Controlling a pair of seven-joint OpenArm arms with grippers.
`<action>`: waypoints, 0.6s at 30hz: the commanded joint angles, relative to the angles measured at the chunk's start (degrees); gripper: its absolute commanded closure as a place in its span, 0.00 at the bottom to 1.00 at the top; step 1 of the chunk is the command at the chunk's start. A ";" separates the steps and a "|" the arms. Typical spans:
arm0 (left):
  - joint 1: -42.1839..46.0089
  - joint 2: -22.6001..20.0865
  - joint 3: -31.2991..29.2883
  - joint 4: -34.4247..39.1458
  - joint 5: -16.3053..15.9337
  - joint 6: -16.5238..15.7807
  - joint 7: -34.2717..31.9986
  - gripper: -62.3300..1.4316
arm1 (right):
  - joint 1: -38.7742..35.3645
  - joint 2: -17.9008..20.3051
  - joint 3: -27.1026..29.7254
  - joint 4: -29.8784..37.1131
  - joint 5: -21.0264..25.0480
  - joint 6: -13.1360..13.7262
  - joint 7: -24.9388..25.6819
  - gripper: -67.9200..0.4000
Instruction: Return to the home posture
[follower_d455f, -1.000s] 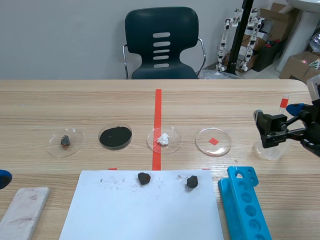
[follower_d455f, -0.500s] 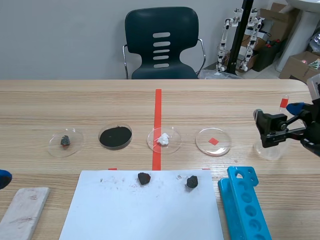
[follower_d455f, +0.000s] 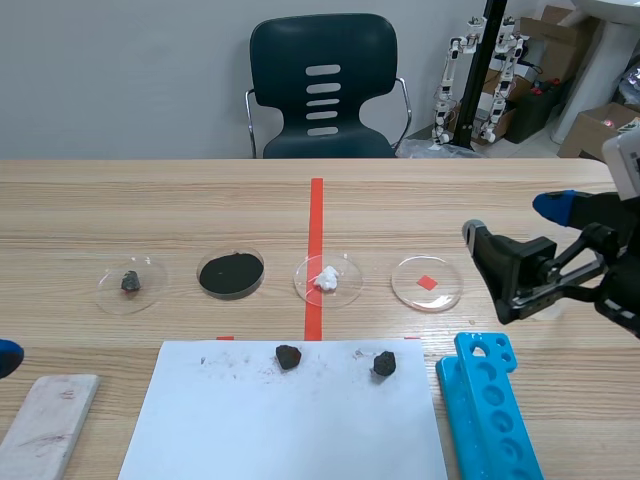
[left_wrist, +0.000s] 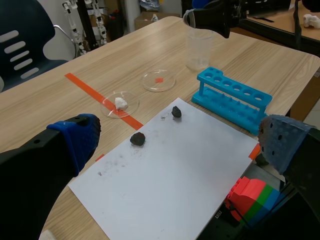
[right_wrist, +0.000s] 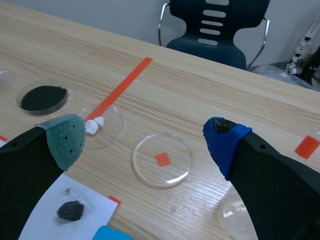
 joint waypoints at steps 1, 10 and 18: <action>-0.17 0.00 0.42 0.76 -0.76 -0.31 -0.98 0.00 | -1.42 0.76 0.79 2.40 -0.09 -0.20 0.81 0.28; -0.17 0.00 0.42 0.76 -0.76 -0.31 -0.98 0.00 | -12.04 0.74 2.21 13.25 -4.00 -0.17 0.85 0.28; -0.17 0.00 0.42 0.76 -0.76 -0.31 -1.01 0.00 | -19.32 0.74 2.45 18.62 -6.38 -0.24 1.46 0.28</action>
